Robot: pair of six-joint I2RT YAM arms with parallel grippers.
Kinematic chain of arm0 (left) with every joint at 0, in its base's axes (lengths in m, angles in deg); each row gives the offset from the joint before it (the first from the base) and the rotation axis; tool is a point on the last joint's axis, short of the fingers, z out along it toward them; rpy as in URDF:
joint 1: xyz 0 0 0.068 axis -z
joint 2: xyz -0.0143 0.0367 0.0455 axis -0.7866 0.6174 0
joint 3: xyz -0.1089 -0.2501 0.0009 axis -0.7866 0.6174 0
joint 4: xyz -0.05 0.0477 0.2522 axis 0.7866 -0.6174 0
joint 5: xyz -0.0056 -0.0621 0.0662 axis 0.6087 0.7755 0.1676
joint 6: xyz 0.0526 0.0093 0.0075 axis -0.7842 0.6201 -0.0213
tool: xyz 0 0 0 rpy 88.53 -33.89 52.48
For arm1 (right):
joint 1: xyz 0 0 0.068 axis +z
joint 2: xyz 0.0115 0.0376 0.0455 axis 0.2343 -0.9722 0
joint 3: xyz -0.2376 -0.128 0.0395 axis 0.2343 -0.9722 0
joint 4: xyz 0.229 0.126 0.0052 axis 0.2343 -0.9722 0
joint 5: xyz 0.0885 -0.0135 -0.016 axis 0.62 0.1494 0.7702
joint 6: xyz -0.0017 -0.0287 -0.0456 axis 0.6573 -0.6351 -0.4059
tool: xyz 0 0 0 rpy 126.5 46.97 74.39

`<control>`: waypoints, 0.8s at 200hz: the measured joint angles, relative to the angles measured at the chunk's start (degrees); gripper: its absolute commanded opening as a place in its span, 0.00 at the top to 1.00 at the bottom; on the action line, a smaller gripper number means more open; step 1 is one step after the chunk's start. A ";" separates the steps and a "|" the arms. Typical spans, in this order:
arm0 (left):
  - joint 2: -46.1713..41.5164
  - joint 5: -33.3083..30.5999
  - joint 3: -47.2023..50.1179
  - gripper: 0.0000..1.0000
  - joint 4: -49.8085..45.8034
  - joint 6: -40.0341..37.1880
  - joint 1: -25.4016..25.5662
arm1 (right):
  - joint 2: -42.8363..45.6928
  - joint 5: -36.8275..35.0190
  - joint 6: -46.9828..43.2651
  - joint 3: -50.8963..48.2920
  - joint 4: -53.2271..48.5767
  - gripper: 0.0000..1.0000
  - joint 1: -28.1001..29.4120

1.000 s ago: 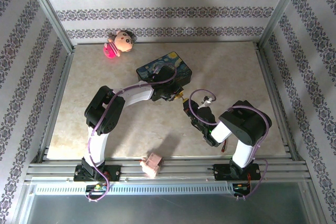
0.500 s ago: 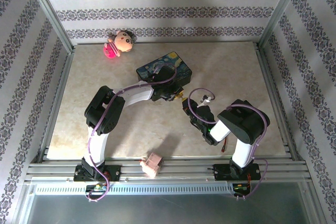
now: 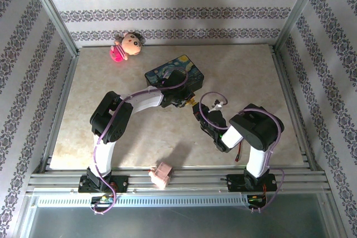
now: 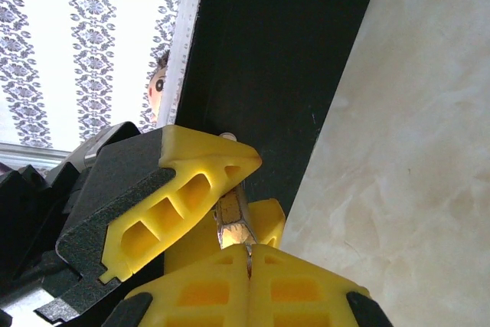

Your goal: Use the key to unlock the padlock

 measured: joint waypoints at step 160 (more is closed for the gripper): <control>0.09 -3.93 0.48 0.82 0.13 -0.46 -0.68 | -6.84 3.69 1.70 4.31 2.93 1.00 -1.46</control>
